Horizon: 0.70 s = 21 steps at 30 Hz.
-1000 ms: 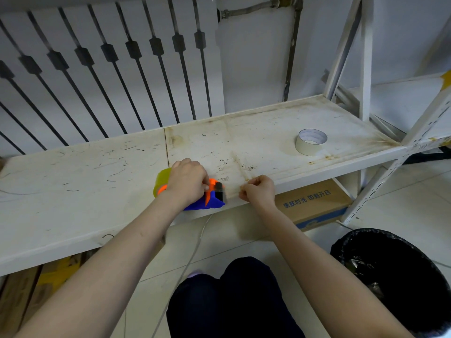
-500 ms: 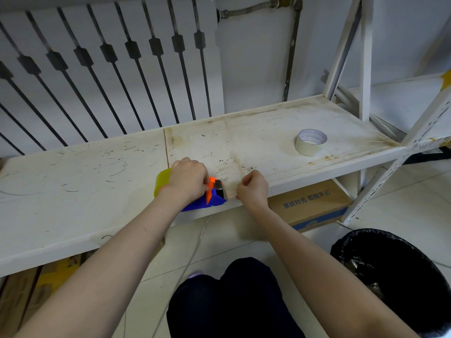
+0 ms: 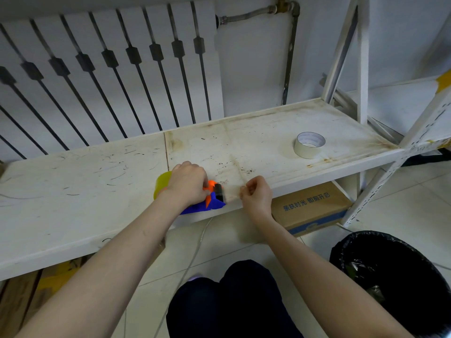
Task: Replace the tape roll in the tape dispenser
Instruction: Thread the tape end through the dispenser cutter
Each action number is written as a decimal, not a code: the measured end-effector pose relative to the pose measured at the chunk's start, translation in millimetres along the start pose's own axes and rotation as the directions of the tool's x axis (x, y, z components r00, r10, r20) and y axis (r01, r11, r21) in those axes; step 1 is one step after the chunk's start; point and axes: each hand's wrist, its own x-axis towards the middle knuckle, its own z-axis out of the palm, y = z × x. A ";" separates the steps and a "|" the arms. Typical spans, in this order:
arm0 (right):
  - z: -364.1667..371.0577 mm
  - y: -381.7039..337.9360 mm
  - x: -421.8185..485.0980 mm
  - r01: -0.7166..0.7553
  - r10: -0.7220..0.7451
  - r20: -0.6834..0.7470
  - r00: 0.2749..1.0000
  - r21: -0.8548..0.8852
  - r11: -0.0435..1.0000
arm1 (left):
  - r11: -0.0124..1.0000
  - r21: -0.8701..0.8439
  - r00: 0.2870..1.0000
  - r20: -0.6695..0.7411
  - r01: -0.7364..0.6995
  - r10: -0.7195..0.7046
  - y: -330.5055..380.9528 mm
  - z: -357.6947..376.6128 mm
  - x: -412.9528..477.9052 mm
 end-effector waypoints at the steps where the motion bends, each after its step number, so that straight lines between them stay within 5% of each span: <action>1: 0.1 0.3 -1.7 0.003 -0.003 -0.005 1.000 0.011 1.000 | 1.000 -0.004 1.000 0.004 -0.001 0.001 -0.3 0.1 -0.2; 9: -5.0 -4.1 -15.6 -0.144 0.169 -0.013 0.985 0.469 0.871 | 0.989 -0.147 0.999 0.034 -0.034 0.040 -12.3 -4.5 -4.8; 12: -2.8 -15.4 -20.8 -0.141 0.153 0.006 0.988 0.438 0.888 | 0.985 -0.170 0.999 0.043 -0.023 0.030 -12.7 -7.3 -5.4; 21: -6.5 -15.8 -21.7 -0.282 0.292 0.059 0.955 0.499 0.820 | 0.988 0.131 0.997 0.015 -0.081 0.080 -3.6 7.5 -4.9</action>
